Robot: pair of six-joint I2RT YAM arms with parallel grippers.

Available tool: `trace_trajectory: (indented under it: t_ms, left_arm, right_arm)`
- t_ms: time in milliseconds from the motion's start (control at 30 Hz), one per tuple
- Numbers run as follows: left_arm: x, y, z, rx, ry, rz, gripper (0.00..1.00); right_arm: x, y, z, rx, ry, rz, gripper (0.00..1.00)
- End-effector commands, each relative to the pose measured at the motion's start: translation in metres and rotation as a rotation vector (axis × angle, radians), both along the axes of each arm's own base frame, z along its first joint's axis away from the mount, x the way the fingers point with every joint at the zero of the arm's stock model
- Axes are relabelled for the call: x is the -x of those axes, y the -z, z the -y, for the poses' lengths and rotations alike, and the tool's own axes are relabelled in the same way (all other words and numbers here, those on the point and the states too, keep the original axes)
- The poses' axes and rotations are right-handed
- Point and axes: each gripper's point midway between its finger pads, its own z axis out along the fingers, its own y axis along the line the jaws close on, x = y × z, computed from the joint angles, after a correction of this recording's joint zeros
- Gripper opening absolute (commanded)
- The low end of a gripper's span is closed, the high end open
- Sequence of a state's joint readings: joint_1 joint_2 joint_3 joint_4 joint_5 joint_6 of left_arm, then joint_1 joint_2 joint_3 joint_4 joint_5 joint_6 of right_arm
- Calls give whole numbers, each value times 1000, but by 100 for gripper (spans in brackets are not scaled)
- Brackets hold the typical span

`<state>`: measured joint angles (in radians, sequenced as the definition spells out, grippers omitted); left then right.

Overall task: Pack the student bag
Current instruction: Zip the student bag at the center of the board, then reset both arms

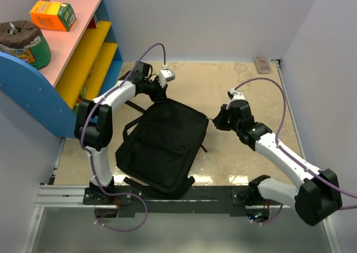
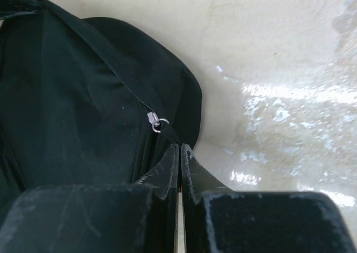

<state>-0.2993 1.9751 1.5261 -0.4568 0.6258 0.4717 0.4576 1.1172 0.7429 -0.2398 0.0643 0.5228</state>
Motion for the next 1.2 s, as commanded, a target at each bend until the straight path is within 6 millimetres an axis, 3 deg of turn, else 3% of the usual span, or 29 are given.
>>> trace_trajectory:
  t_ms: [0, 133, 233, 333, 367, 433, 467, 500, 533, 567, 600, 633, 667, 733, 767, 833, 867, 933, 967, 1033, 1100, 1167]
  left_arm:
    - [-36, -1, -76, -90, -253, 59, 0]
    - [-35, -11, -67, -50, -259, 51, 0]
    - [-34, -27, -48, -29, -234, 77, 0]
    - [-30, -31, -11, -42, -182, 85, 0]
    - [-28, -40, 12, -38, -146, 102, 0]
    - [-31, -35, 31, -50, -138, 98, 0]
    - [-36, -46, 45, -28, -138, 110, 0]
    - [-39, -47, 52, -21, -138, 107, 0]
    - [-41, -35, 57, -33, -134, 76, 0]
    - [-48, -52, 71, -15, -122, 111, 0]
    - [-51, -54, 78, -17, -113, 120, 0]
    - [-53, -41, 83, -40, -103, 92, 0]
    - [-59, -65, 101, -12, -79, 150, 0]
    - [-57, -64, 122, -19, -31, 164, 0]
    - [-52, -83, 145, 1, 22, 219, 0]
    - [-41, -84, 168, 17, 81, 223, 3]
    - [-29, -91, 187, 30, 126, 242, 11]
    - [-13, -95, 205, 55, 188, 250, 22]
    - [3, -92, 216, 66, 232, 231, 32]
    - [29, -105, 232, 130, 310, 213, 38]
    - [53, -110, 240, 170, 369, 167, 46]
    - [71, -122, 244, 190, 393, 149, 59]
  right_arm:
    - [26, 12, 8, -19, 21, -69, 0]
    - [36, 19, -3, -52, 2, -92, 0]
    - [46, 22, -17, -75, -30, -99, 0]
    - [55, 22, -41, -93, -103, -104, 0]
    - [60, 24, -48, -94, -131, -116, 0]
    - [64, 27, -55, -94, -155, -135, 0]
    - [68, 27, -59, -93, -172, -136, 0]
    - [69, 24, -59, -94, -177, -128, 0]
    - [69, 24, -55, -74, -166, -126, 0]
    - [67, 22, -51, -55, -155, -117, 0]
    - [66, 18, -48, -38, -150, -106, 0]
    - [65, 7, -48, -42, -157, -89, 0]
    - [62, 3, -47, -38, -150, -74, 0]
    - [59, -9, -52, -46, -171, -55, 5]
    - [59, -10, -54, -47, -182, -59, 12]
    - [62, -10, -59, -68, -201, -71, 19]
    - [64, -11, -60, -77, -204, -72, 28]
    - [67, -13, -57, -93, -195, -66, 45]
    - [70, -25, -55, -119, -194, -34, 52]
    - [67, -36, -44, -119, -142, 2, 64]
    - [62, -60, -35, -126, -96, 72, 69]
    - [60, -73, -30, -128, -73, 104, 77]
